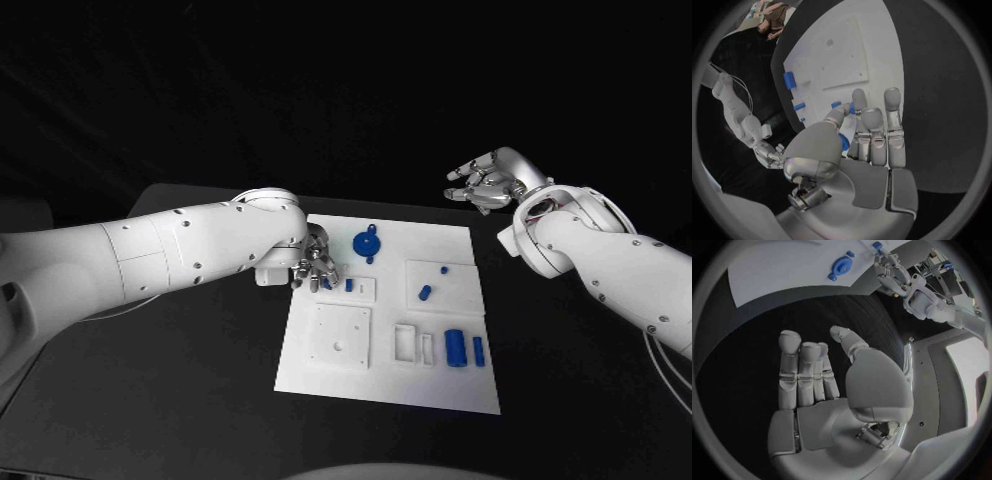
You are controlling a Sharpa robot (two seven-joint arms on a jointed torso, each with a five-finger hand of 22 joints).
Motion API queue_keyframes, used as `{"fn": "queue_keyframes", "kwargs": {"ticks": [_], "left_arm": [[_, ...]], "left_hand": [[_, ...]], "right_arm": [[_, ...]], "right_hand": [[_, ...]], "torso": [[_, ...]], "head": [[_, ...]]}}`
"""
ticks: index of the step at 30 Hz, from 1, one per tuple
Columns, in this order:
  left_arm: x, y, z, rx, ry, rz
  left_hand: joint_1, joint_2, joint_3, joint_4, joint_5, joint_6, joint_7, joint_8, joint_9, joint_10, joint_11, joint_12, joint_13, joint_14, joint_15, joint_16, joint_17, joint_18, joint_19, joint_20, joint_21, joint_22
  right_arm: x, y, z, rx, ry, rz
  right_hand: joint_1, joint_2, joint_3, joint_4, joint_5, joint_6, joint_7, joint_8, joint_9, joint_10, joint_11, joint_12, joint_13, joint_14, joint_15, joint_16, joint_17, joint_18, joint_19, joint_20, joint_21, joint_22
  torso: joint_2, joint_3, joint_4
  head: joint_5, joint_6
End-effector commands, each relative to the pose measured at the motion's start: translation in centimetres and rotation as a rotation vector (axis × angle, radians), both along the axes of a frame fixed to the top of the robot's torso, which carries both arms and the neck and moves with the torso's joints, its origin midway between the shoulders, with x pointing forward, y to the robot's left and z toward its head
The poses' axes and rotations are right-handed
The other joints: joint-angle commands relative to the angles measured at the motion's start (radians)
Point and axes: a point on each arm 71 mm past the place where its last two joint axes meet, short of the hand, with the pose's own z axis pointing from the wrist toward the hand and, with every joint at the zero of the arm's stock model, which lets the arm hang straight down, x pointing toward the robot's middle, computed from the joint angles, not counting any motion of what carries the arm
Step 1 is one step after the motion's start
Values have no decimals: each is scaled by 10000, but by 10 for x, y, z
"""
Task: Assemble the parts on the task board
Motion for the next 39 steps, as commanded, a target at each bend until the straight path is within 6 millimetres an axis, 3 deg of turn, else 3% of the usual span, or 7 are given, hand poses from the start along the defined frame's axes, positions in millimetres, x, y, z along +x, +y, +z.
{"fn": "queue_keyframes", "kwargs": {"ticks": [1, 39], "left_arm": [[-2, 3, -5, 283, 203, -130], [-5, -6, -12, 358, 462, -304]], "left_hand": [[14, 59, 668, -735, 33, 300, -274, 23, 17, 67, -8, 38, 11, 45, -28, 21, 10, 48, -48, -27, 57, 181], [5, 84, 667, -727, -3, 296, -269, -8, 57, 62, 0, 45, 10, 49, -24, 5, 23, 53, -77, -23, 115, 175]], "right_arm": [[0, 1, -1, -48, 137, 105], [1, 2, -3, -61, 255, 194]], "right_hand": [[-101, -13, 44, -2, 64, -50, 18, -66, -12, -78, -21, -61, -10, -79, 15, -27, -3, 195, 426, 66, -52, -1], [-130, -11, 125, -34, 272, -45, 18, -67, -11, -91, -25, -61, -23, -89, 9, -30, -7, 195, 431, 60, -109, 7]], "torso": [[4, 5, -8], [2, 8, -10]], "head": [[17, -2], [-15, -37]]}}
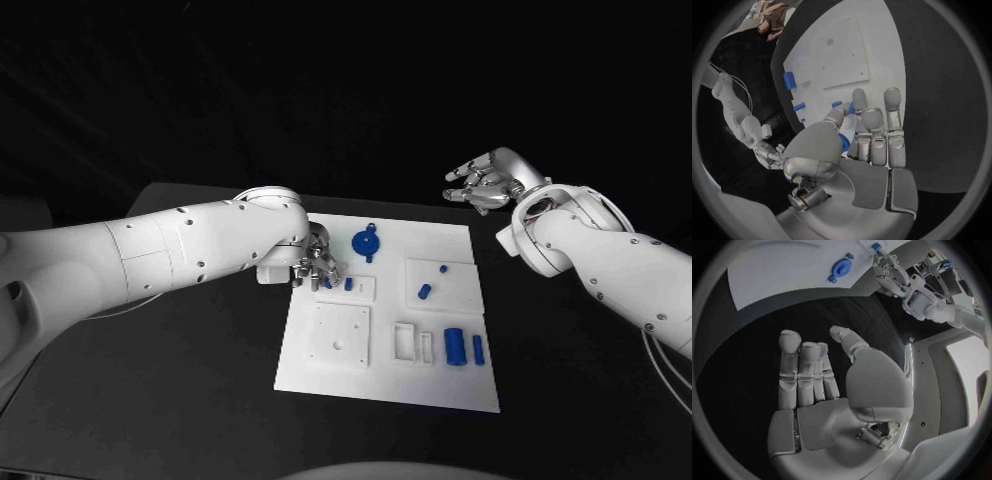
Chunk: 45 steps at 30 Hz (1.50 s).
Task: Assemble the parts on the task board
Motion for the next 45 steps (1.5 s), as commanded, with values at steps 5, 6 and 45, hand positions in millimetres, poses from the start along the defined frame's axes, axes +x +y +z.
{"fn": "queue_keyframes", "kwargs": {"ticks": [5, 6, 45], "left_arm": [[-7, -4, -11, 322, 469, -308], [-7, -3, -11, 338, 493, -320], [-5, -6, -17, 364, 55, -158]], "left_hand": [[29, 109, 674, -711, -2, 245, -305, 17, 22, 64, -1, 54, 16, 47, -27, 7, 16, 53, -87, -25, 82, 181], [19, 101, 668, -707, 1, 250, -309, 15, 22, 68, -3, 54, 16, 48, -28, 9, 19, 53, -86, -25, 85, 180], [187, -191, 492, 101, -314, 544, -443, -96, 102, 204, -62, 39, 42, 123, -73, 52, 129, -4, 13, -67, 46, 174]], "right_arm": [[0, 1, -1, -42, 94, 137], [0, 1, -1, -43, 94, 137], [0, 3, -1, 3, 116, 199]], "right_hand": [[-92, 26, 60, -17, 62, -45, 21, -66, -13, -61, 11, -65, -12, -94, 10, -38, -14, 196, 429, 60, -69, 13], [-92, 26, 60, -17, 62, -45, 21, -66, -13, -61, 11, -65, -12, -94, 10, -38, -14, 196, 429, 60, -69, 13], [-145, 31, 78, -19, 127, -59, 25, -66, -13, -67, 13, -69, -22, -100, 10, -52, -25, 200, 429, 60, -145, 1]], "torso": [[-6, 0, 3], [-5, 0, 6], [-4, 5, -1]], "head": [[-10, -10], [-14, -10], [-59, -17]]}}
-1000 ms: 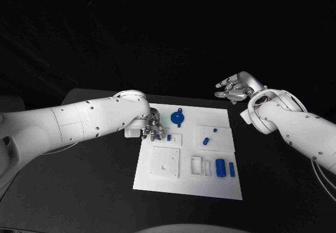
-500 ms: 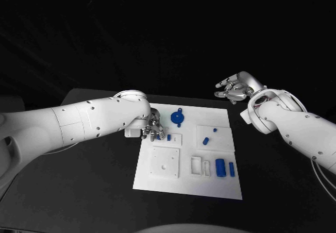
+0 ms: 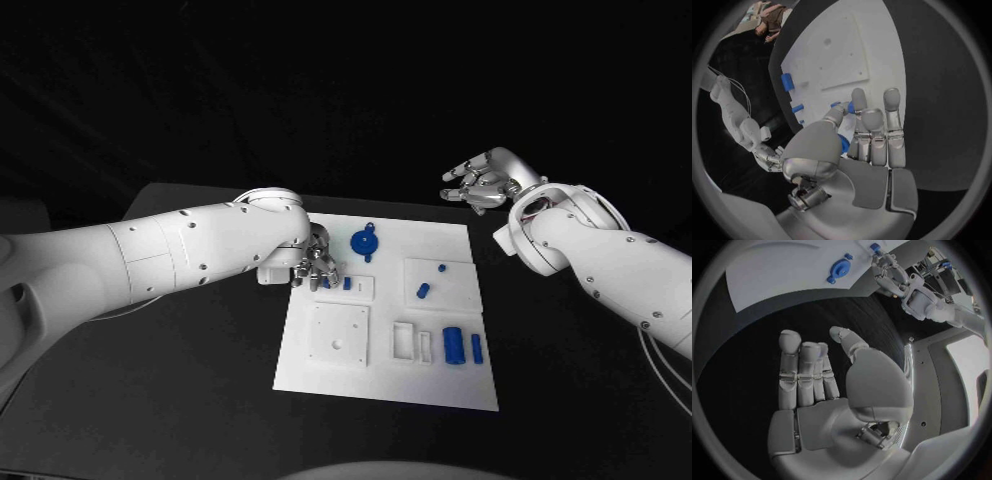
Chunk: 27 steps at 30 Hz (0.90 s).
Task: Assemble the parts on the task board
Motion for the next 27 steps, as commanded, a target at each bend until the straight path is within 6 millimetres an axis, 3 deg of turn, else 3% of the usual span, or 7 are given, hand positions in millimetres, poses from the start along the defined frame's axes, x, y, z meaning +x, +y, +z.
{"fn": "queue_keyframes", "kwargs": {"ticks": [1, 27], "left_arm": [[-5, -2, -14, 189, 151, -60], [-8, -3, -21, 645, 689, -386]], "left_hand": [[164, 48, 144, -51, -49, 254, -353, -4, -9, 61, 9, 40, 11, 64, -23, 53, 18, -4, 49, -30, -2, 170], [220, 36, 91, 43, -284, 220, -350, -18, 48, 30, 27, 47, 22, 32, -9, 37, 21, 2, 0, -10, 15, 168]], "right_arm": [[0, 2, 0, -17, 44, 145], [0, 2, -1, -53, 123, 231]], "right_hand": [[-106, -9, 51, 7, 29, -59, 25, -66, -14, -68, 12, -68, -12, -71, -18, -53, -7, 200, 429, 60, -28, 3], [-114, -15, 104, -12, 142, -60, 27, -66, -15, -74, 10, -74, -19, -80, -19, -70, -17, 201, 428, 58, -51, 2]], "torso": [[0, -1, -7], [-2, -8, 10]], "head": [[-6, 5], [-62, -33]]}}
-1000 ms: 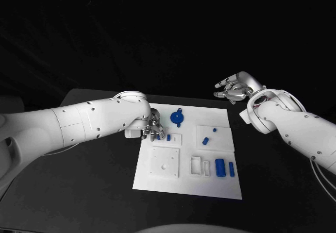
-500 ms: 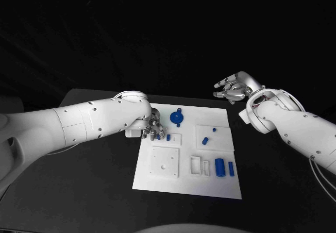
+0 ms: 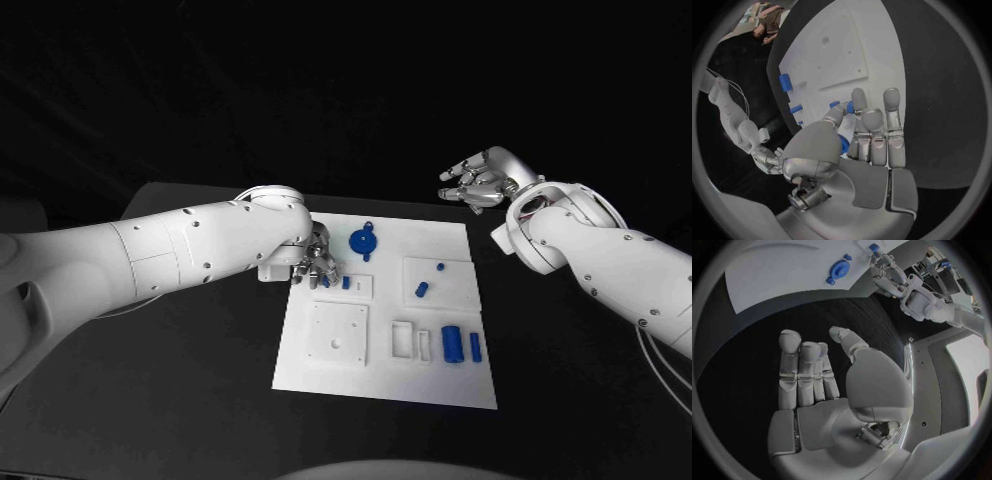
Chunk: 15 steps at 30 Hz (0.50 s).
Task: Assemble the parts on the task board
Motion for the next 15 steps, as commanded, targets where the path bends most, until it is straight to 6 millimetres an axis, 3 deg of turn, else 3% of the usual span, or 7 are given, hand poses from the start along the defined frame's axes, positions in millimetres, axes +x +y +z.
{"fn": "queue_keyframes", "kwargs": {"ticks": [1, 13, 15], "left_arm": [[-11, 0, -21, 407, 711, -276], [-12, 0, -21, 412, 775, -338], [-12, 0, -21, 380, 736, -312]], "left_hand": [[179, 74, 36, -11, -47, 87, -221, -66, -7, 13, 8, 47, 15, 22, -23, 37, 5, 2, 0, -10, 16, 171], [246, 76, 36, -14, -55, 136, -225, -83, -21, 22, 11, 46, 13, 20, -22, 36, 11, -1, -14, -9, 21, 173], [279, 104, 96, -68, 97, 171, -228, -32, 30, 53, 11, 57, 16, 33, -28, 66, 35, 3, -9, -15, 34, 178]], "right_arm": [[0, 2, 0, -43, 57, 170], [0, 2, 0, -23, 77, 199], [0, 2, 0, -22, 84, 200]], "right_hand": [[-114, -15, 48, -11, 35, -60, 28, -65, -15, -74, 10, -35, -12, -81, -19, -33, -9, 199, 428, 59, -51, 2], [-148, -14, 35, -9, 46, -70, 29, -66, -15, -76, 12, -34, -15, -84, -19, -37, -12, 198, 429, 59, -67, 7], [-148, -14, 35, -9, 46, -70, 29, -66, -15, -76, 12, -34, -15, -84, -19, -37, -12, 198, 429, 59, -67, 7]], "torso": [[-1, -3, 5], [1, -2, -4], [2, -1, -8]], "head": [[-8, -5], [19, 14], [25, 10]]}}
